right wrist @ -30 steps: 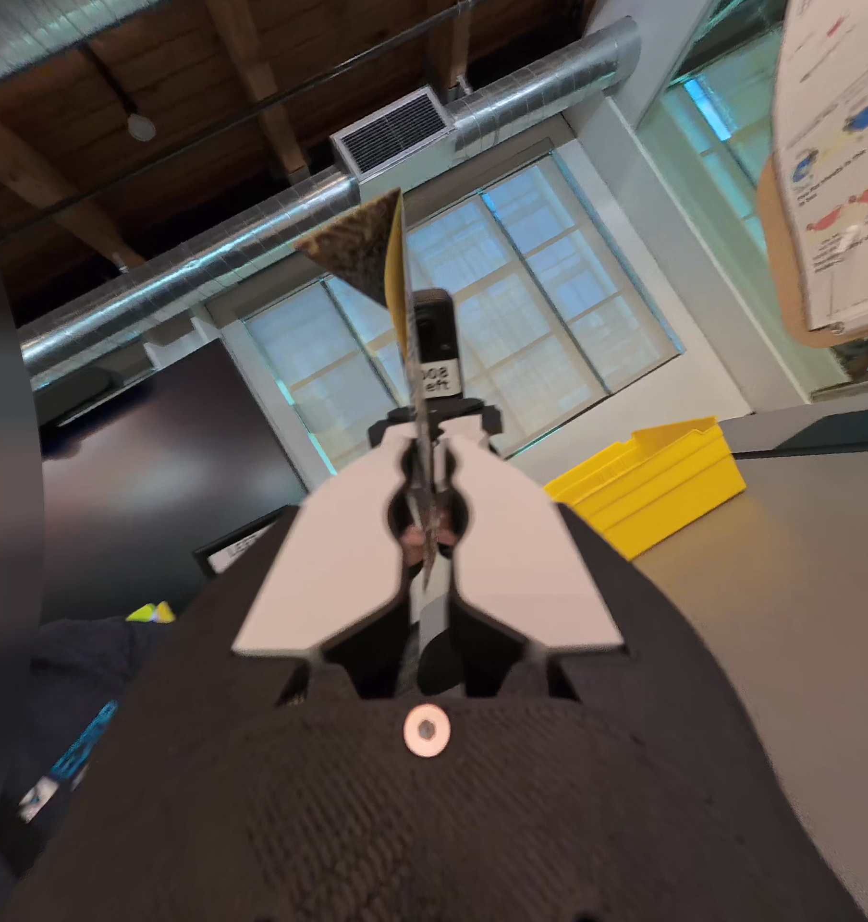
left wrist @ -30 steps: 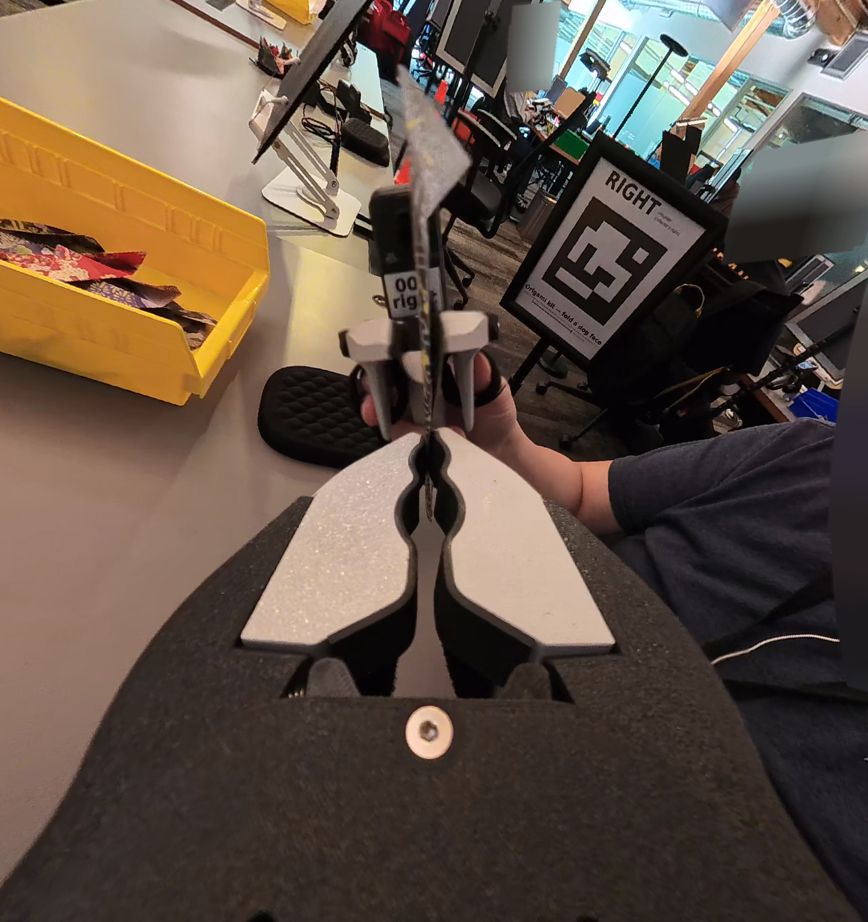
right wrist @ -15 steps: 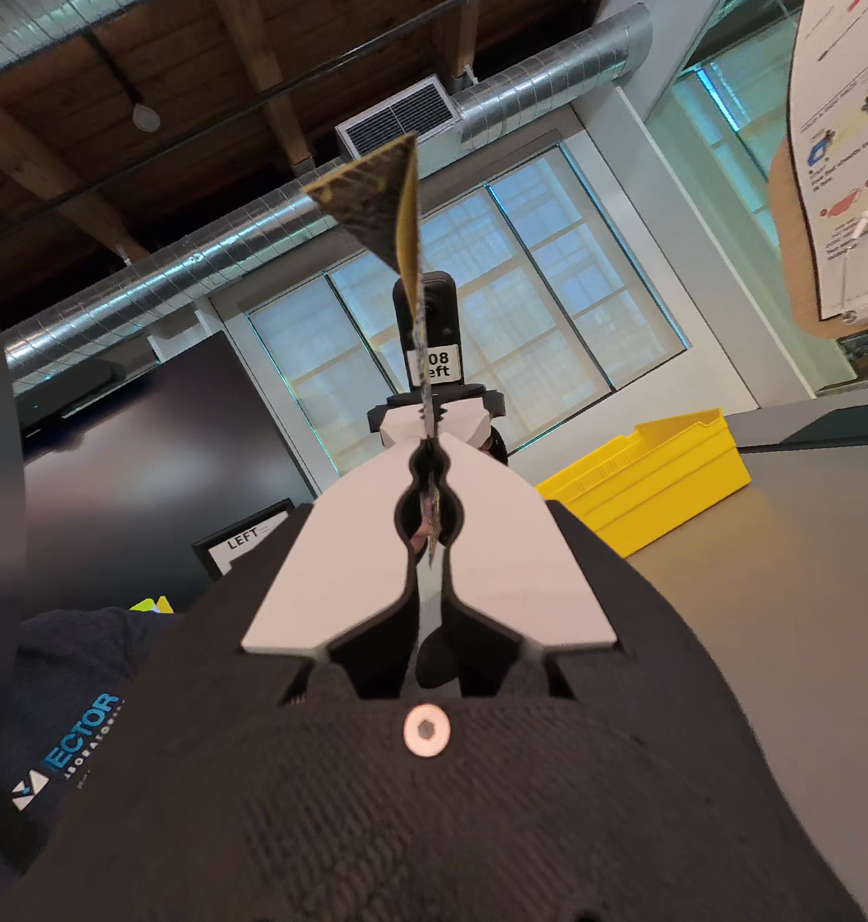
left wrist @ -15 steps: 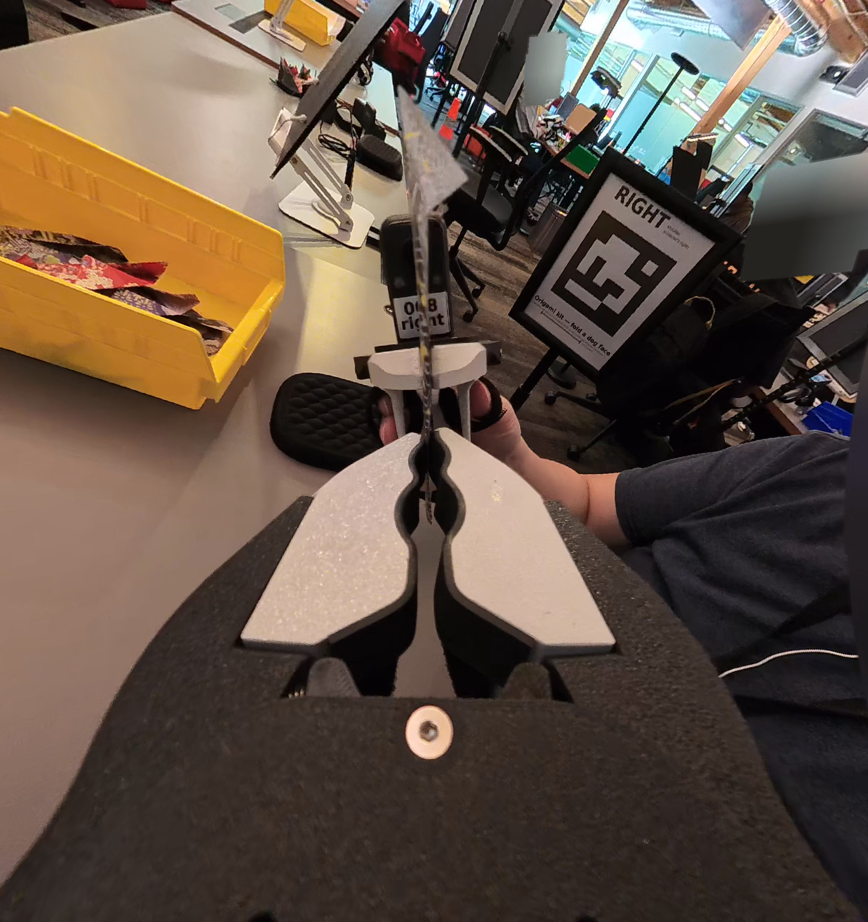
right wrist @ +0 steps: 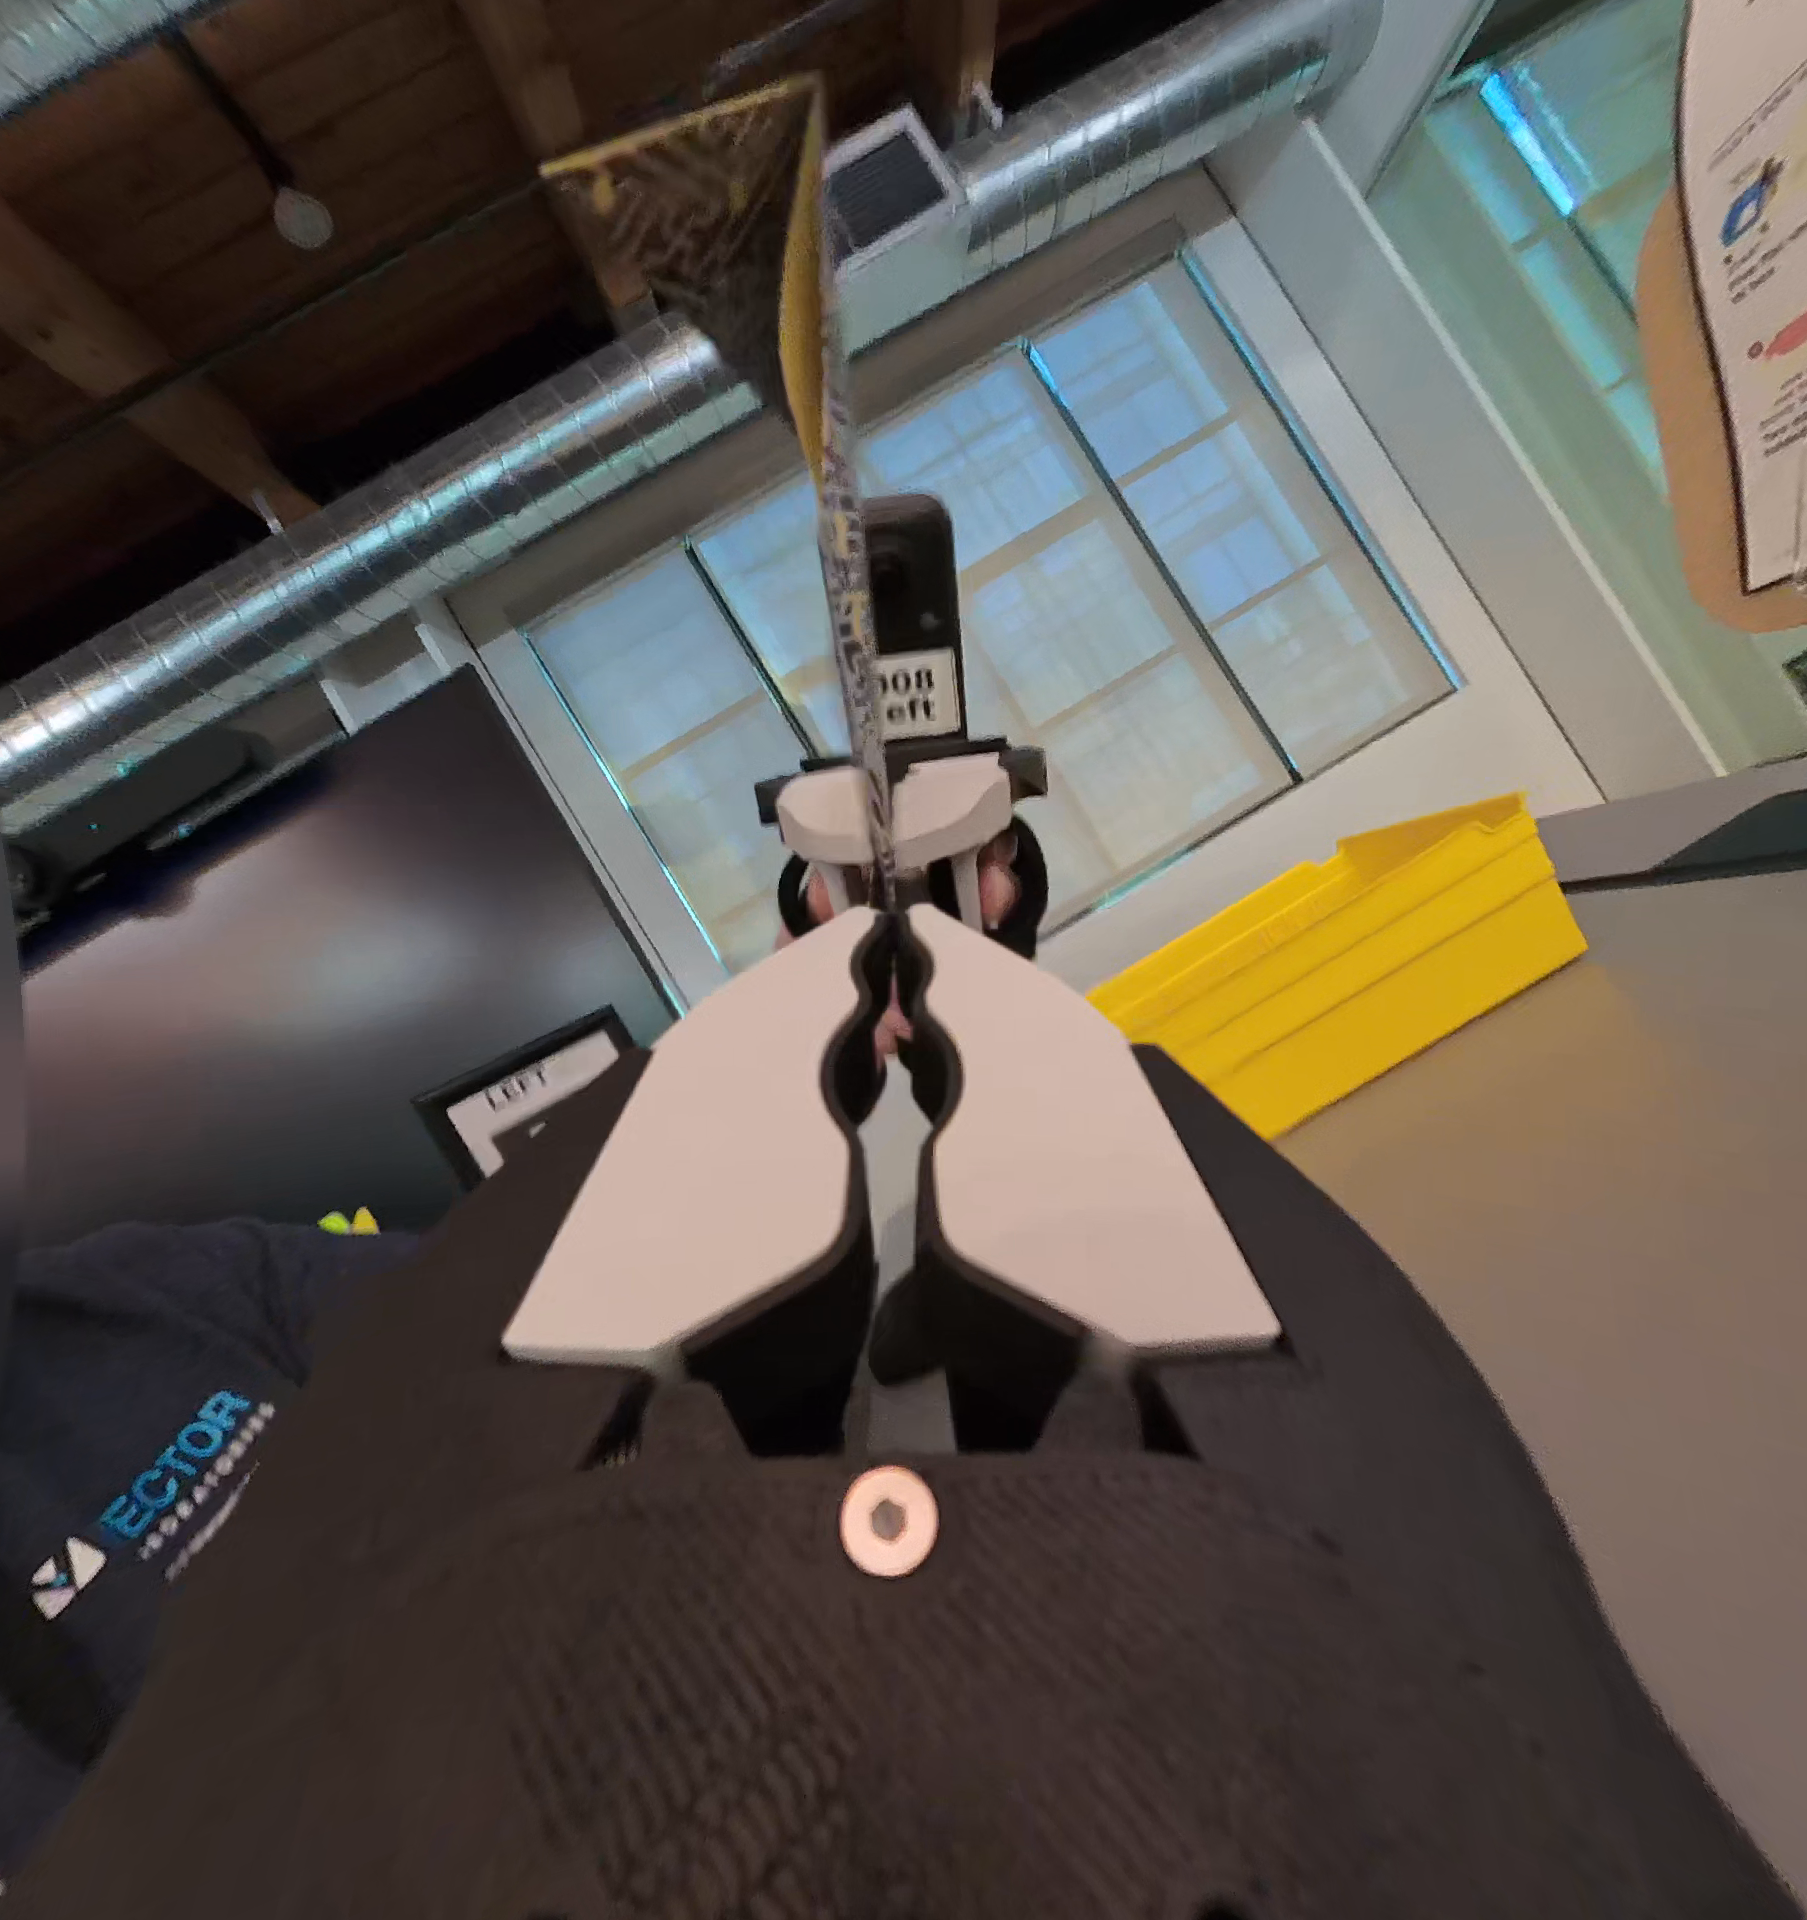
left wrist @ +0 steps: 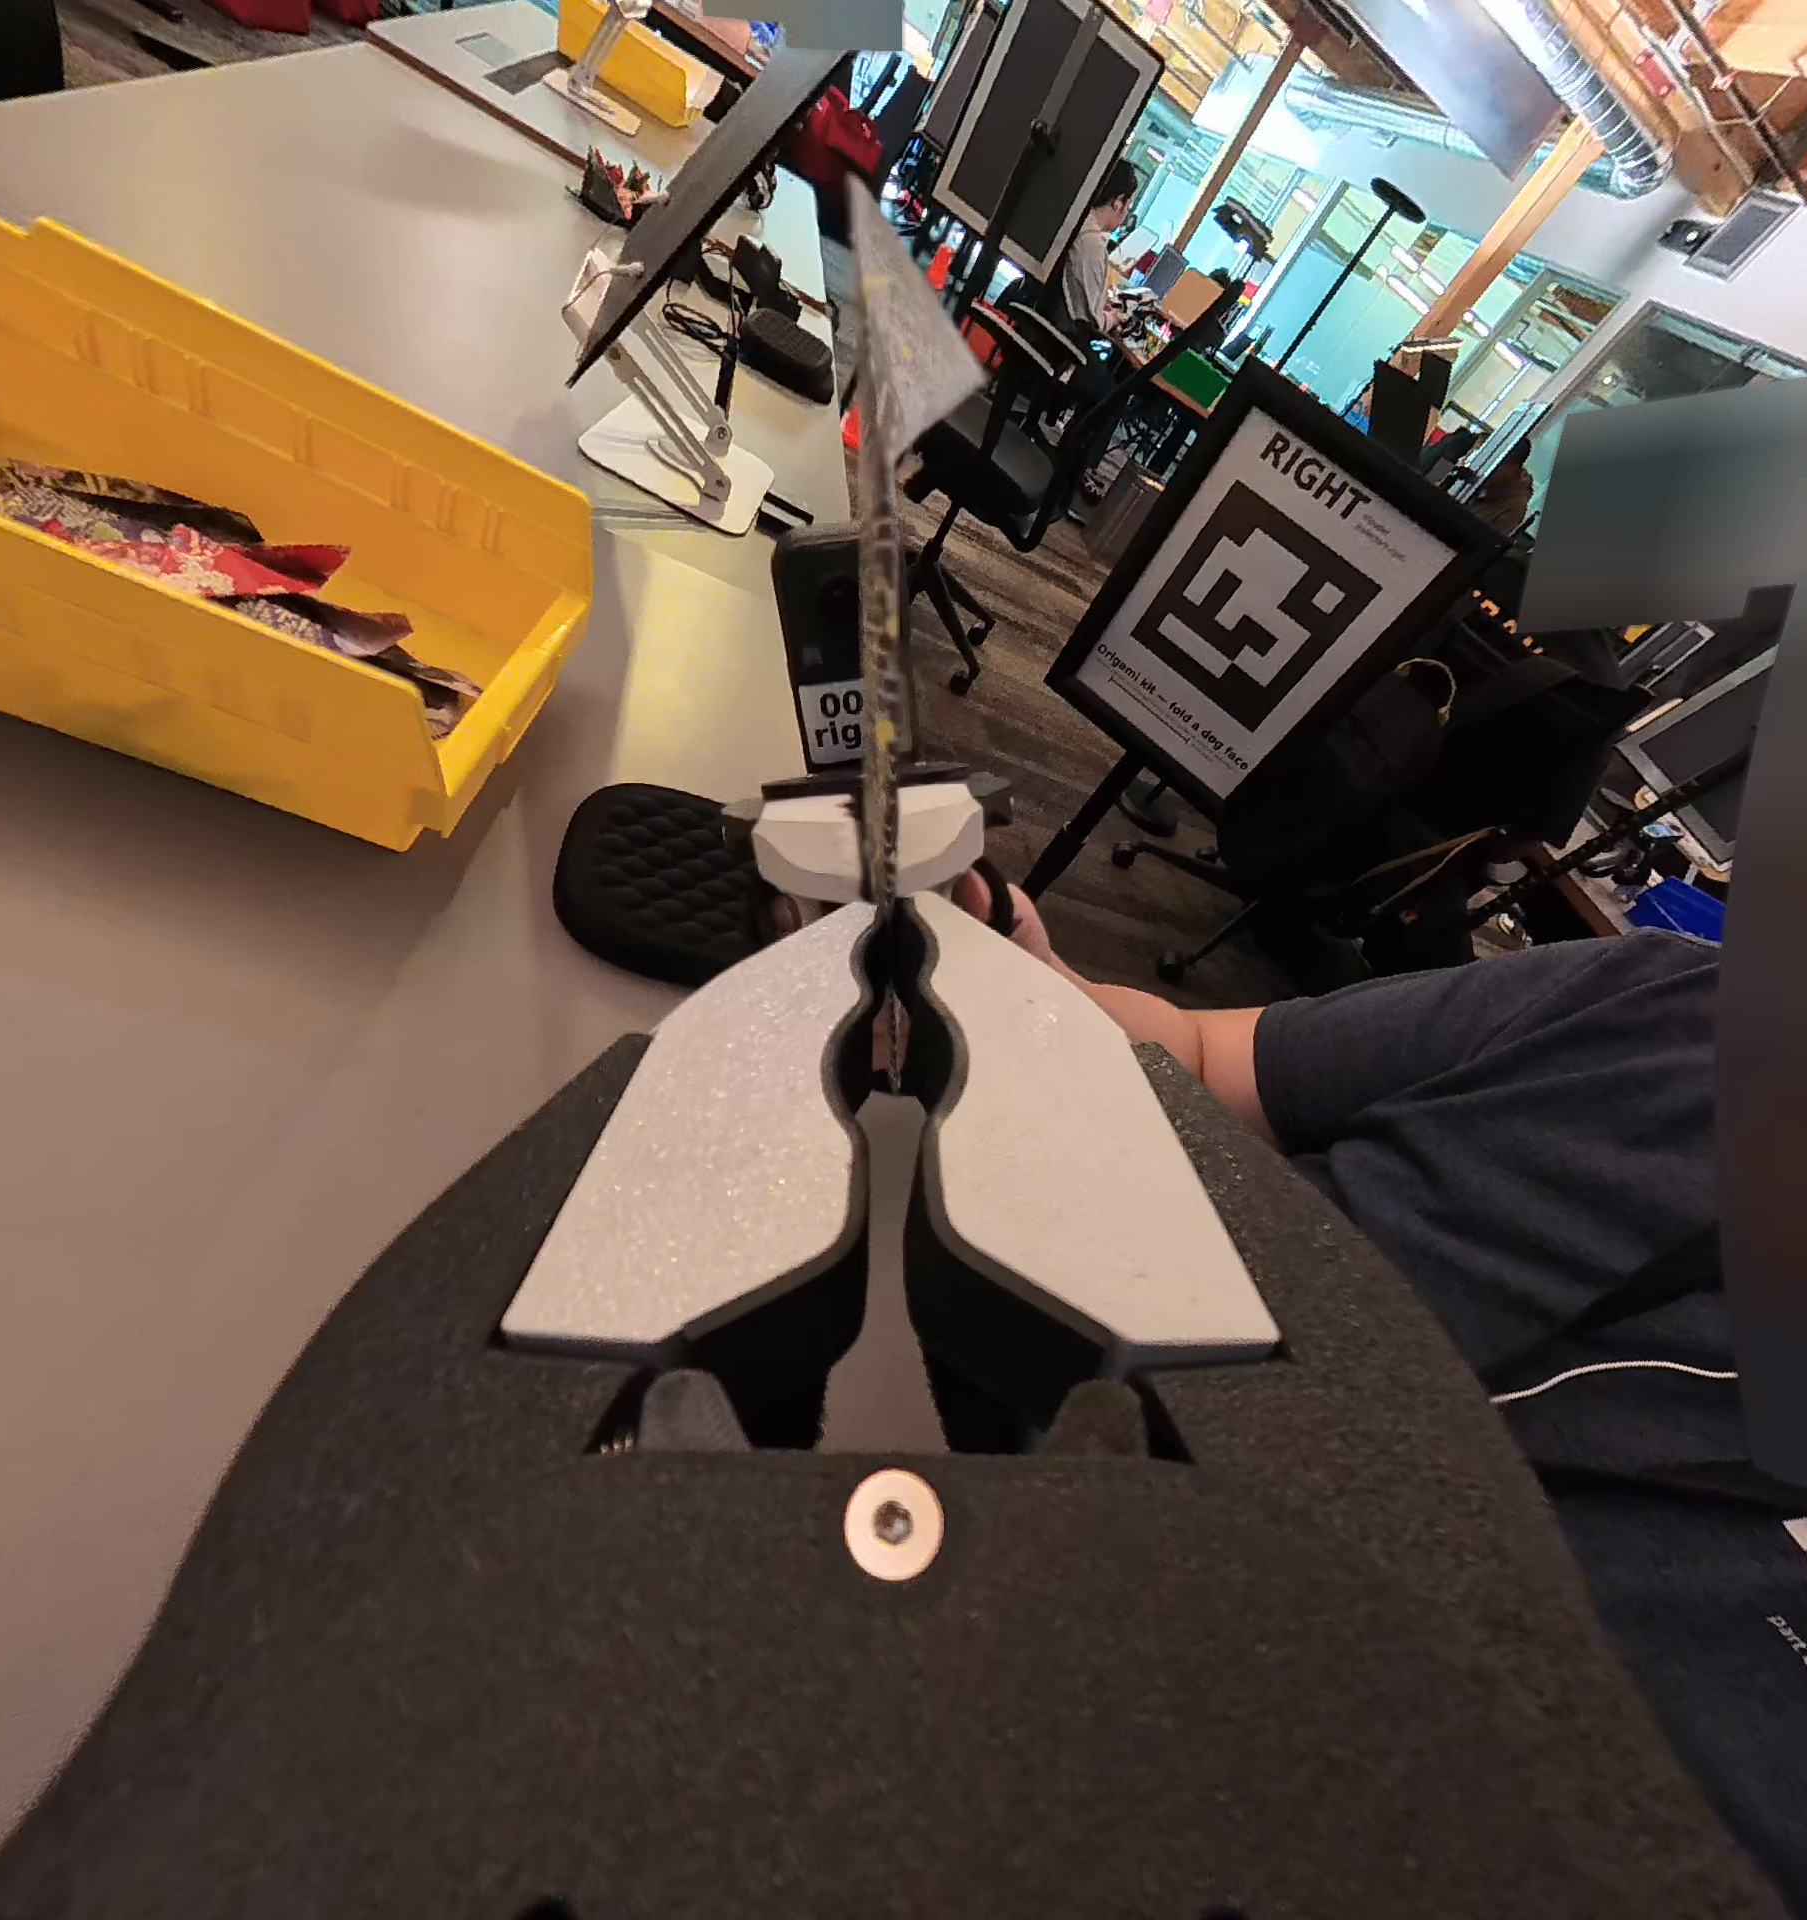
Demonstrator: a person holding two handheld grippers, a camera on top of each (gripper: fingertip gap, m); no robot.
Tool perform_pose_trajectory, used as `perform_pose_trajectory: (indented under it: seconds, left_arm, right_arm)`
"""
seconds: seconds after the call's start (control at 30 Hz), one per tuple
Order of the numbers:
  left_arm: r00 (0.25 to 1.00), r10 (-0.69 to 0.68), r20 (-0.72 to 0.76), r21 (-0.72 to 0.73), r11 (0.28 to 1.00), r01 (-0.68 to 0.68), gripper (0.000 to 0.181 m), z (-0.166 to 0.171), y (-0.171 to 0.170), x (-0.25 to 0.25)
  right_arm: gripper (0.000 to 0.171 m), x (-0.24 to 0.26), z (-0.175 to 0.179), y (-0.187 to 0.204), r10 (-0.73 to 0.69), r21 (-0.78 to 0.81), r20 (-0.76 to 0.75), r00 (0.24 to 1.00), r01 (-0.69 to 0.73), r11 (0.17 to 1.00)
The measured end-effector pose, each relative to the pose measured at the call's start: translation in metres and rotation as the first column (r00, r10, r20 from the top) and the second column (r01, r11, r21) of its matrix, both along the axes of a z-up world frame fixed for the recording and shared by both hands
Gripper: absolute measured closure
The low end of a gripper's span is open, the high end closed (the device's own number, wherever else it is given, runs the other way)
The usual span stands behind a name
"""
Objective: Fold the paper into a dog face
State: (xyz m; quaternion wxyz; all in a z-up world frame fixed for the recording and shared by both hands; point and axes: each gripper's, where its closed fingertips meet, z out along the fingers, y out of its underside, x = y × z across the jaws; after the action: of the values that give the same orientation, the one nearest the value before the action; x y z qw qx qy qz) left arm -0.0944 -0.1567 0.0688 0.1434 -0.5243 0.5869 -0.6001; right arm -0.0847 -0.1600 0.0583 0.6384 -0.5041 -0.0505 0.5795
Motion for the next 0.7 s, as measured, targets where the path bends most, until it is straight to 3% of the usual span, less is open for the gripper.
perform_pose_trajectory:
  seconds: [0.03, 0.17, 0.33, 0.43, 0.5, 0.6, 0.7]
  left_arm:
    - [1.0, 0.0, -0.027, 0.017, 1.0, 0.0, 0.181, -0.005, 0.002, -0.002]
    - [0.989, -0.044, -0.144, 0.093, 0.994, 0.057, 0.181, -0.022, 0.004, -0.022]
    - [0.93, -0.105, -0.352, 0.193, 0.964, 0.182, 0.181, -0.044, 0.014, -0.053]
    - [0.87, -0.142, -0.471, 0.21, 0.941, 0.267, 0.181, -0.056, 0.017, -0.062]
    - [0.829, -0.164, -0.534, 0.219, 0.921, 0.323, 0.181, -0.063, 0.018, -0.065]
    - [0.788, -0.159, -0.595, 0.241, 0.9, 0.364, 0.181, -0.07, 0.027, -0.065]
    - [0.78, -0.161, -0.605, 0.217, 0.909, 0.355, 0.181, -0.067, 0.037, -0.061]
  right_arm:
    - [0.17, -0.003, -0.005, 0.001, 0.009, -0.015, 0.035, 0.999, -0.008, 1.0]
    - [0.112, 0.012, -0.004, -0.008, -0.044, 0.019, 0.157, 0.987, 0.042, 0.999]
    - [0.122, 0.066, 0.031, -0.014, -0.131, 0.164, 0.319, 0.939, 0.082, 0.983]
    - [0.121, 0.053, 0.041, 0.0, 0.067, 0.097, 0.437, 0.897, -0.121, 0.988]
    - [0.126, 0.03, 0.034, 0.011, 0.205, 0.026, 0.547, 0.812, -0.261, 0.965]
    - [0.13, 0.008, 0.002, 0.033, 0.353, -0.147, 0.692, 0.629, -0.357, 0.923]
    - [0.137, -0.009, -0.023, 0.03, 0.55, -0.312, 0.686, 0.476, -0.492, 0.813]
